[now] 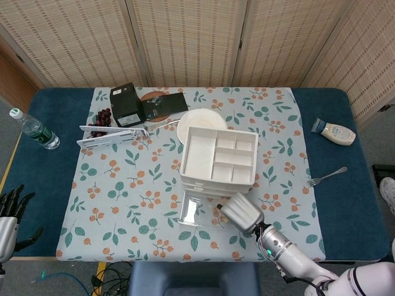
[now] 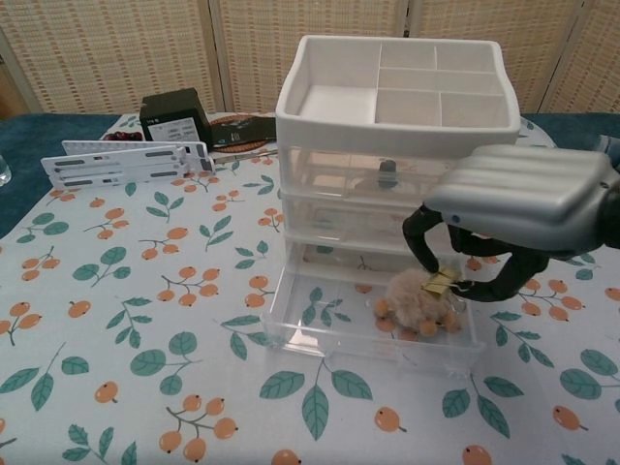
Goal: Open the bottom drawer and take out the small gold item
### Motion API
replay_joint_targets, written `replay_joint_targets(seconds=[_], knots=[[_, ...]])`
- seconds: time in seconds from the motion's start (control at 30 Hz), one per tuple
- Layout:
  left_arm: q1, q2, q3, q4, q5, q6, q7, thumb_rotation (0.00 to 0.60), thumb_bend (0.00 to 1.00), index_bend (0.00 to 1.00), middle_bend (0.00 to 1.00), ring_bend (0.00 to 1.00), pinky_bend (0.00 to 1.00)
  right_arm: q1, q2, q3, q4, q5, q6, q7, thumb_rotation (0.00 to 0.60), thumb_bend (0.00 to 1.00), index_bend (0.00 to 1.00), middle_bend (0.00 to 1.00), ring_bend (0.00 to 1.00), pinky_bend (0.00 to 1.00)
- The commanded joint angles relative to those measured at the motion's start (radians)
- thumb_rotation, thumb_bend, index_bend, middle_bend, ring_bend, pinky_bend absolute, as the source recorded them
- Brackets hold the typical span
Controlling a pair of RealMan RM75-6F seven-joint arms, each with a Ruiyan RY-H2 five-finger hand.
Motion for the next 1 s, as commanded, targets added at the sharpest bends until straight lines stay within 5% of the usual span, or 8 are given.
replay_joint_targets(seconds=[0.03, 0.33, 0.77, 1.0], knots=[[-0.002, 0.001, -0.001, -0.003, 0.002, 0.0, 0.004, 0.6, 0.25, 0.14, 0.0, 0.03, 0.07, -0.042, 0.041, -0.023, -0.005, -0.031, 0.018, 0.04, 0.6, 0.53, 0.57, 0.99, 1.0, 1.0], [-0.009, 0.0, -0.003, -0.019, 0.006, -0.002, 0.02, 0.6, 0.25, 0.14, 0.0, 0.03, 0.07, -0.125, 0.075, -0.027, 0.088, -0.041, 0.012, 0.14, 0.6, 0.53, 0.57, 0.99, 1.0, 1.0], [-0.012, -0.003, -0.001, -0.026, -0.001, -0.01, 0.032, 0.6, 0.25, 0.14, 0.0, 0.03, 0.07, -0.173, -0.007, 0.029, 0.264, -0.062, -0.058, 0.251, 0.6, 0.53, 0.56, 0.99, 1.0, 1.0], [-0.014, -0.004, -0.001, -0.026, -0.004, -0.013, 0.033, 0.6, 0.25, 0.14, 0.0, 0.03, 0.07, -0.198, -0.035, 0.043, 0.3, -0.101, -0.066, 0.273, 0.6, 0.53, 0.31, 0.99, 1.0, 1.0]])
